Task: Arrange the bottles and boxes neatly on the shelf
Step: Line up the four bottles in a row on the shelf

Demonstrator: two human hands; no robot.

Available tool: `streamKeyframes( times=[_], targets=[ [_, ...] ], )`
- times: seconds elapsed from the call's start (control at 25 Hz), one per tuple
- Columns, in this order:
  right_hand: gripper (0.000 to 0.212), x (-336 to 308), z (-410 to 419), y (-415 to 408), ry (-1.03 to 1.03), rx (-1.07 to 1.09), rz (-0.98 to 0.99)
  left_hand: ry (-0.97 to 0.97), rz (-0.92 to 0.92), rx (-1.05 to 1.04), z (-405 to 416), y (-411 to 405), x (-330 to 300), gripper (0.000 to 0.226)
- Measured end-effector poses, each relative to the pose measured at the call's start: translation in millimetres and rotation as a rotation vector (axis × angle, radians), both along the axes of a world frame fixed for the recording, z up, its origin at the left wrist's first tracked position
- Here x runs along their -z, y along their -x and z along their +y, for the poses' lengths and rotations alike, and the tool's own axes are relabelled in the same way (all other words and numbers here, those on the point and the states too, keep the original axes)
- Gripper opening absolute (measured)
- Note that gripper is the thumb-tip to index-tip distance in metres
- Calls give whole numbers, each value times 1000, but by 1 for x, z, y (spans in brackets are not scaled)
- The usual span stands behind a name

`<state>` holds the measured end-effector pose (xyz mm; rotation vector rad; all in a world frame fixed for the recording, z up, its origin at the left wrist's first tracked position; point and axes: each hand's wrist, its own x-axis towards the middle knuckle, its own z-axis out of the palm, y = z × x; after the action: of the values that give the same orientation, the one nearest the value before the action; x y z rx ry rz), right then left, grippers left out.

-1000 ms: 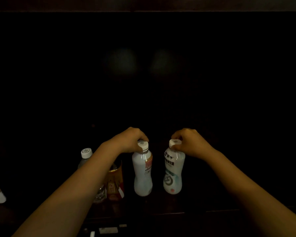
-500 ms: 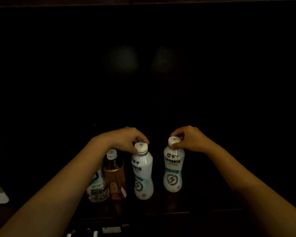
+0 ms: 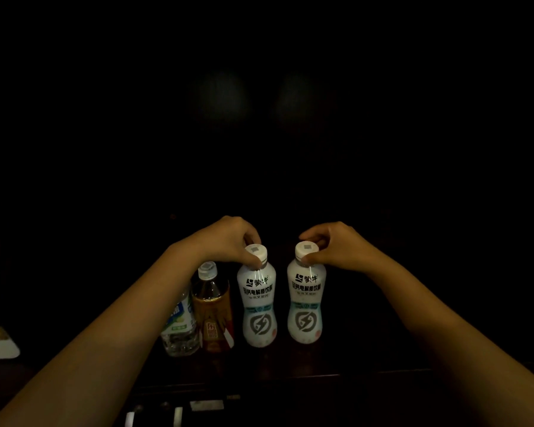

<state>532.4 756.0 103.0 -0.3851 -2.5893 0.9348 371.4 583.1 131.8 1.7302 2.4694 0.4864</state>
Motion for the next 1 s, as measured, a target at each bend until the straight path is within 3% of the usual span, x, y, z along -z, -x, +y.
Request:
streamKeyframes(
  times=[0.16, 0.76, 1.0],
  targets=[
    [60, -5, 0, -1, 4, 25, -43, -9, -12, 39, -4, -1, 0, 37],
    [49, 9, -29, 15, 68, 5, 89, 29, 69, 55, -15, -1, -4, 33],
    [48, 10, -28, 12, 97, 7, 92, -28, 11, 26, -13, 2, 0, 35]
  ],
)
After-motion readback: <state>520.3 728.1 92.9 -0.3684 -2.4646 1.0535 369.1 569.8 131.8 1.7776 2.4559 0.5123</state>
